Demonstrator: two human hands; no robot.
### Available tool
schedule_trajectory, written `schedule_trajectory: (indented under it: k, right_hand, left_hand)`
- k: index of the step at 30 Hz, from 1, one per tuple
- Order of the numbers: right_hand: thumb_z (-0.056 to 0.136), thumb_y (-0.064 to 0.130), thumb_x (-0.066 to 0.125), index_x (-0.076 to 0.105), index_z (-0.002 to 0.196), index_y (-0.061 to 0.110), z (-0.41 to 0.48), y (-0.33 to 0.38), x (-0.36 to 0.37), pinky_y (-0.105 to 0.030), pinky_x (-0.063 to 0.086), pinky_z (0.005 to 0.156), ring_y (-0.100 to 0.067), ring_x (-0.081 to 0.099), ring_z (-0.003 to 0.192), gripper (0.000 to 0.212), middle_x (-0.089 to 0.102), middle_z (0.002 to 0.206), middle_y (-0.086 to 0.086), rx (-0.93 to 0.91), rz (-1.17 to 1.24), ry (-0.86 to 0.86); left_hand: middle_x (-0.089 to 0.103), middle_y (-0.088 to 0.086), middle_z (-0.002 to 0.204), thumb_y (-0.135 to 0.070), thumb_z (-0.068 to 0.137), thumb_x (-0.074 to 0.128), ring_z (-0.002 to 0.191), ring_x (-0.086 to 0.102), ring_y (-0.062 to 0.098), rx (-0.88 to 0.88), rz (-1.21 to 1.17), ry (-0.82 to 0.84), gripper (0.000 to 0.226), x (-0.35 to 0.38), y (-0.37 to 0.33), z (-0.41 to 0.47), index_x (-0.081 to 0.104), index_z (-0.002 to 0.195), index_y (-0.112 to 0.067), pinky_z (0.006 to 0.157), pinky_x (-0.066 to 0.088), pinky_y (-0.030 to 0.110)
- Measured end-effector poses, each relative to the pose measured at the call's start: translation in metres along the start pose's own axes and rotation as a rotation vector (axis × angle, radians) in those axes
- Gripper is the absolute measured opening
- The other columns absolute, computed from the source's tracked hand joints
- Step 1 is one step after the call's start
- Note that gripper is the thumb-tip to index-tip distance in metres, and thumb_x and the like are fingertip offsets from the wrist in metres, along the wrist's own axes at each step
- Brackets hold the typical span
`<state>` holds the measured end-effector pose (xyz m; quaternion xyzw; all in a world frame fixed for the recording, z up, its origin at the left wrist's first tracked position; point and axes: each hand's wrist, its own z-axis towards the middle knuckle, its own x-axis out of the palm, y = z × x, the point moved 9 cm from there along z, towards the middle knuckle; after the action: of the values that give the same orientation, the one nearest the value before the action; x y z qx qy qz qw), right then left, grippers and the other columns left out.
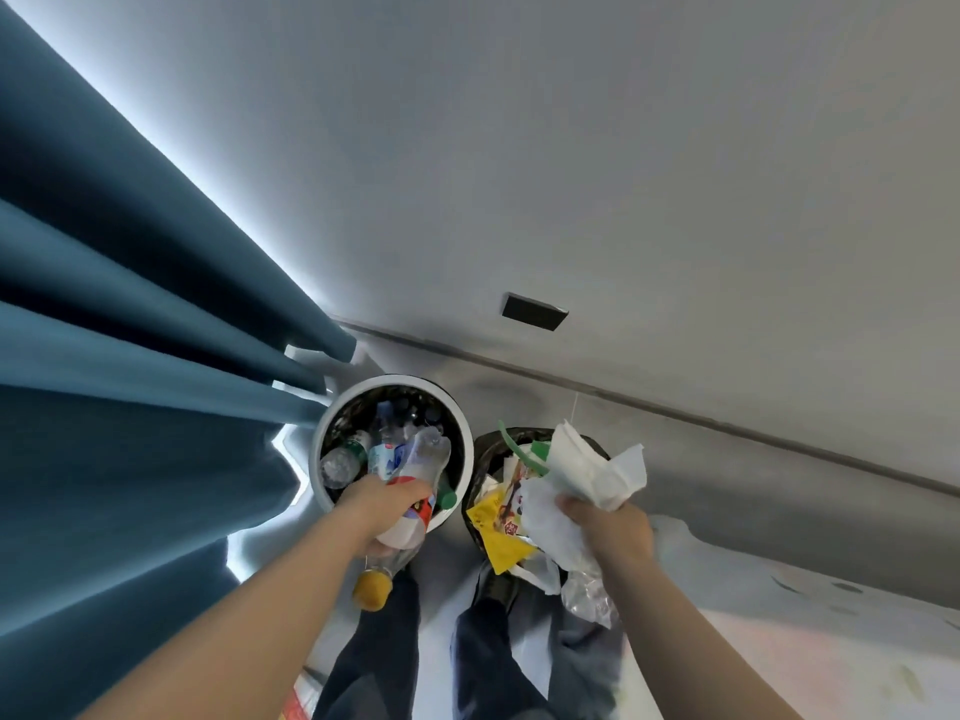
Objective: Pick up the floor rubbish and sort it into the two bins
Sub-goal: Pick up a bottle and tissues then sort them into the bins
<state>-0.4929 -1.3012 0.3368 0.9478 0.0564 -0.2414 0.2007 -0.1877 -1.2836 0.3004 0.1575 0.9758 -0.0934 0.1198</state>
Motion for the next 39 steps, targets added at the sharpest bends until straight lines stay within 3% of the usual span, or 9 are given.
schedule_trajectory:
  k: [3,5,7,13,18,24,28,34,39]
  right_hand:
    - [0.076,0.026,0.080,0.055,0.101,0.010,0.029,-0.010,0.010,-0.037,0.050,0.075,-0.029,0.058,0.087,0.039,0.060,0.093,-0.008,0.012,-0.006,-0.020]
    - [0.075,0.025,0.080,0.054,0.098,0.011,0.046,-0.016,0.015,-0.038,0.051,0.077,-0.028,0.058,0.084,0.037,0.060,0.090,-0.007,0.025,-0.004,-0.033]
    - [0.075,0.024,0.080,0.055,0.095,0.012,0.058,-0.023,0.021,-0.039,0.051,0.078,-0.028,0.057,0.083,0.035,0.060,0.086,-0.005,0.032,-0.009,-0.039]
    - [0.075,0.026,0.080,0.055,0.086,0.014,0.082,-0.041,0.036,-0.041,0.053,0.081,-0.027,0.058,0.082,0.031,0.057,0.077,0.000,0.070,-0.012,-0.046]
    - [0.075,0.025,0.081,0.054,0.090,0.012,0.100,-0.051,0.044,-0.038,0.051,0.076,-0.028,0.058,0.082,0.033,0.057,0.078,-0.001,0.083,0.009,-0.053]
    - [0.075,0.025,0.080,0.055,0.093,0.013,0.119,-0.062,0.049,-0.042,0.053,0.080,-0.030,0.060,0.088,0.034,0.061,0.088,-0.006,0.092,0.029,-0.060]
    - [0.075,0.026,0.080,0.053,0.090,0.014,0.130,-0.072,0.049,-0.043,0.053,0.082,-0.031,0.060,0.089,0.033,0.060,0.085,-0.003,0.108,0.048,-0.061]
    - [0.077,0.024,0.079,0.053,0.092,0.013,0.150,-0.091,0.040,-0.040,0.051,0.080,-0.029,0.057,0.085,0.031,0.059,0.090,-0.006,0.131,0.045,-0.082]
    - [0.079,0.021,0.073,0.058,0.100,0.004,0.170,-0.113,0.033,-0.035,0.048,0.071,-0.027,0.057,0.079,0.032,0.060,0.085,-0.007,0.190,0.010,-0.079]
  left_hand:
    - [0.060,0.017,0.107,-0.040,0.063,0.074,0.091,0.063,0.032,-0.007,-0.021,0.051,0.069,0.015,-0.011,0.031,0.051,0.118,-0.005,0.066,0.058,0.036]
    - [0.059,0.017,0.108,-0.043,0.051,0.070,0.095,0.062,0.033,0.004,0.018,0.049,0.080,0.022,-0.018,0.051,0.050,0.119,-0.006,0.084,0.056,0.042]
    - [0.060,0.014,0.110,-0.050,0.046,0.068,0.096,0.062,0.031,0.014,0.069,0.030,0.091,0.025,-0.019,0.069,0.049,0.124,-0.009,0.090,0.054,0.043]
    - [0.062,0.010,0.103,-0.051,0.073,0.070,0.089,0.062,0.027,0.070,0.200,-0.109,0.061,0.024,-0.026,0.097,0.055,0.118,-0.012,0.082,0.054,0.036]
    - [0.058,0.011,0.109,-0.050,0.078,0.069,0.093,0.059,0.028,0.093,0.354,-0.162,0.060,0.032,-0.037,0.117,0.052,0.120,-0.011,0.078,0.050,0.032]
    - [0.050,0.004,0.076,-0.047,0.082,0.062,0.085,0.055,0.026,0.088,0.534,-0.238,0.042,0.049,-0.047,0.131,0.051,0.095,-0.008,0.071,0.044,0.029]
    - [0.061,0.011,0.097,-0.049,0.083,0.057,0.093,0.061,0.030,0.043,0.548,-0.237,0.046,0.068,-0.048,0.145,0.056,0.102,-0.007,0.079,0.051,0.032]
    - [0.058,0.012,0.092,-0.053,0.086,0.051,0.083,0.056,0.026,-0.001,0.553,-0.236,0.054,0.081,-0.043,0.166,0.058,0.108,-0.005,0.065,0.043,0.031]
    - [0.057,0.011,0.096,-0.051,0.088,0.049,0.084,0.052,0.025,0.040,0.594,-0.255,0.050,0.091,-0.044,0.177,0.057,0.110,-0.006,0.070,0.042,0.032]
